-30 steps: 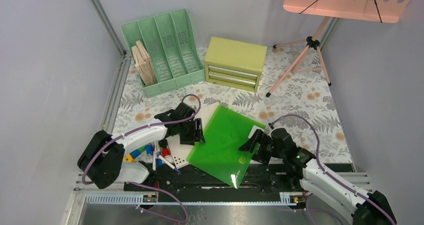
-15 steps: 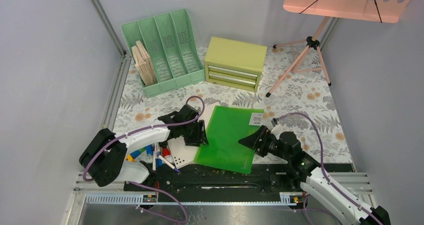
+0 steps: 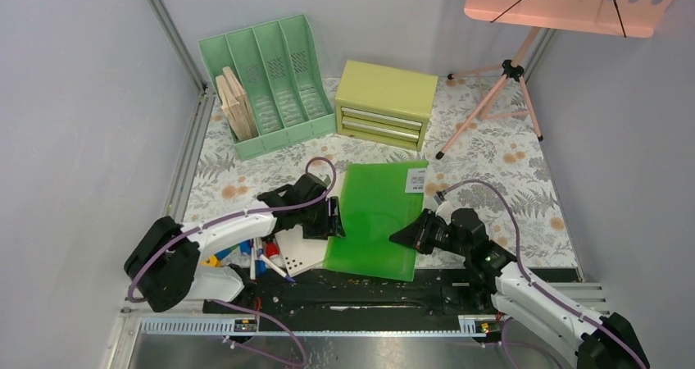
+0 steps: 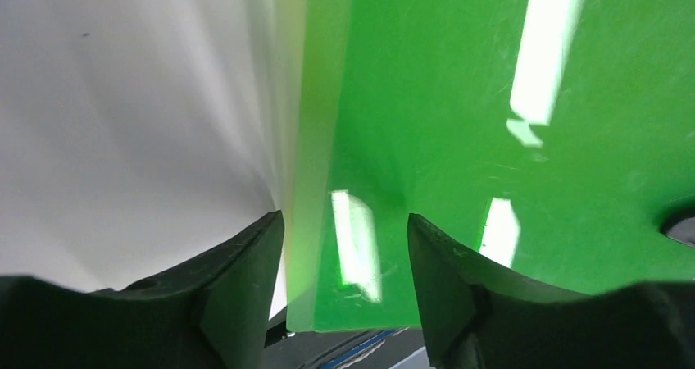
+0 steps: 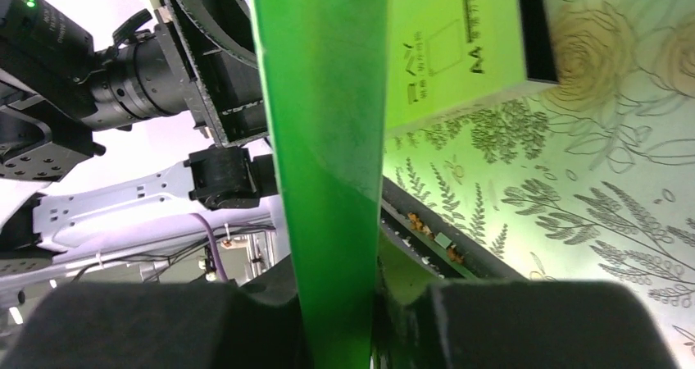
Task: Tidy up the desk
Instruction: Pick up the folder from the corner of the board.
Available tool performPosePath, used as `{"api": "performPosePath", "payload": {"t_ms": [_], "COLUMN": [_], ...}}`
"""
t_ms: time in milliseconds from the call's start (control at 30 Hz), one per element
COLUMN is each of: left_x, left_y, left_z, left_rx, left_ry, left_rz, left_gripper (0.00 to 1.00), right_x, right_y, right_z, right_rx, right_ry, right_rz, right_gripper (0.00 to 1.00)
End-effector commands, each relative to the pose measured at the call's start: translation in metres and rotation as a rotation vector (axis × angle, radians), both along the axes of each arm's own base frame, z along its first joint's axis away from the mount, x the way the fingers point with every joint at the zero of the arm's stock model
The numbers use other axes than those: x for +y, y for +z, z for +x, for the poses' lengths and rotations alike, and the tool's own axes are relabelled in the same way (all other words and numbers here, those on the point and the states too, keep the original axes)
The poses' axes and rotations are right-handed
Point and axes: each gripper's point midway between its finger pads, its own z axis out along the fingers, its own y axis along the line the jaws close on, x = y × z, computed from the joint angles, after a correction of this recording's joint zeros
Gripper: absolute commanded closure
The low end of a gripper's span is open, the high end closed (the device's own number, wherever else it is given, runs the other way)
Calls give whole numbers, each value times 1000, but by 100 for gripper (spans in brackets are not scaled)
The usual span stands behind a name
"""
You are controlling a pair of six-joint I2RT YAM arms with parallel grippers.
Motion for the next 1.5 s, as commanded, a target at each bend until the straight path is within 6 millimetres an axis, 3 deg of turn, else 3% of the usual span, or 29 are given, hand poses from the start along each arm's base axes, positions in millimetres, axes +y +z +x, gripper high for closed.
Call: {"api": "performPosePath", "payload": {"t_ms": [0, 33, 267, 467, 833, 1100, 1467], "left_x": [9, 13, 39, 40, 10, -6, 39], "left_y": [35, 42, 90, 115, 117, 123, 135], "left_z": [18, 21, 35, 32, 22, 26, 49], "left_rx": [-153, -181, -396, -488, -412, -335, -301], "left_ry": [39, 47, 118, 149, 149, 98, 115], "left_rz": [28, 36, 30, -94, -301, -419, -583], "left_gripper": [39, 38, 36, 31, 16, 11, 8], "right_x": [4, 3, -5, -5, -4, -1, 8], "right_y": [44, 46, 61, 75, 83, 95, 134], "right_z": [6, 5, -3, -7, -18, -29, -47], "right_rx": [-160, -171, -235, -264, -261, -271, -330], "right_ry": [38, 39, 72, 91, 125, 167, 292], "right_rz": [33, 25, -22, -16, 34, 96, 213], "right_gripper": [94, 100, 100, 100, 100, 100, 100]}}
